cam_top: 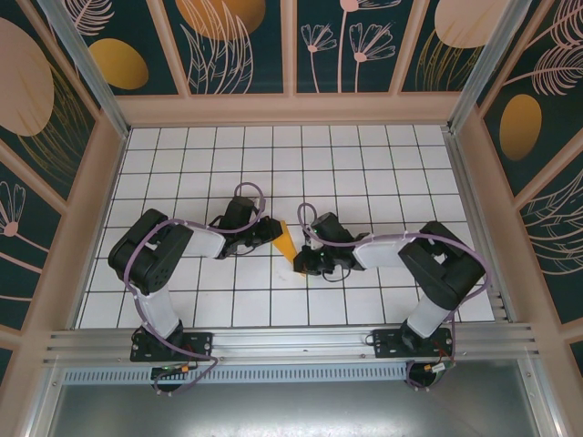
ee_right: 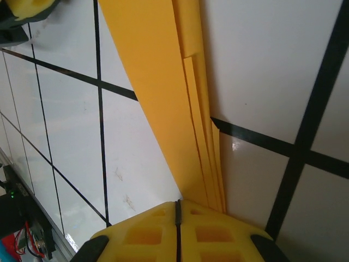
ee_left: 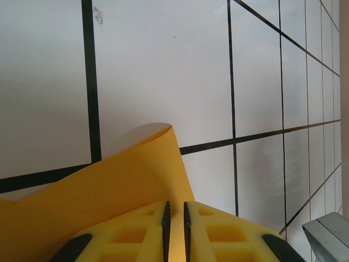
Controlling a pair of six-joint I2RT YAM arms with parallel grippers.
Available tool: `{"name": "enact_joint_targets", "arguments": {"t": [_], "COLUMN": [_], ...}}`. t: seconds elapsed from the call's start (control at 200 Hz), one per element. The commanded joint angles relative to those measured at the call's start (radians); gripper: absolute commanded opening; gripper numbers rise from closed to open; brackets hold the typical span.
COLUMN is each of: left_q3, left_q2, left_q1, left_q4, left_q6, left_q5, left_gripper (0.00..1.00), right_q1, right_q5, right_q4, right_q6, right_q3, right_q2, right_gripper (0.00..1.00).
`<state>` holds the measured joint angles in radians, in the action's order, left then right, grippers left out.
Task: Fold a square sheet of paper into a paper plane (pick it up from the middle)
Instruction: Fold the wing for the fifth time at the center of the table.
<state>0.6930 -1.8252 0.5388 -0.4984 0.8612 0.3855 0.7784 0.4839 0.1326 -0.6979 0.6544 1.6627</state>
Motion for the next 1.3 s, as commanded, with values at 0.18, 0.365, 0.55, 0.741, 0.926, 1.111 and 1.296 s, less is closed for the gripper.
{"name": "enact_joint_targets", "arguments": {"t": [0.18, 0.365, 0.55, 0.741, 0.926, 1.111, 1.296], "left_q3": [-0.027, -0.021, -0.027, -0.018, -0.014, -0.013, -0.037], "left_q2": [-0.074, -0.076, -0.063, -0.045, -0.039, -0.029, -0.011], "left_q1": [-0.025, -0.027, -0.026, -0.026, -0.028, -0.027, -0.047], "left_q4": [0.149, 0.156, 0.134, 0.128, 0.118, 0.116, 0.098], "left_q6": [-0.045, -0.050, -0.050, -0.051, -0.040, -0.040, -0.030], "left_q5": [-0.115, -0.113, -0.086, -0.061, -0.046, -0.048, -0.070], "left_gripper": [0.19, 0.19, 0.21, 0.23, 0.24, 0.25, 0.24], "right_q1": [-0.002, -0.009, -0.019, -0.019, -0.022, -0.033, -0.036], "right_q5": [-0.002, -0.041, -0.059, -0.033, -0.028, -0.048, -0.062], "right_q4": [-0.008, -0.060, -0.058, 0.004, 0.046, 0.054, 0.050], "right_q6": [-0.049, -0.050, -0.030, -0.020, -0.035, -0.045, -0.058], "right_q3": [-0.158, -0.191, -0.122, 0.031, 0.148, 0.144, 0.065], "right_q2": [-0.087, -0.186, -0.261, -0.148, 0.036, 0.132, 0.149], "right_gripper": [0.10, 0.10, 0.11, 0.11, 0.11, 0.09, 0.03]}}
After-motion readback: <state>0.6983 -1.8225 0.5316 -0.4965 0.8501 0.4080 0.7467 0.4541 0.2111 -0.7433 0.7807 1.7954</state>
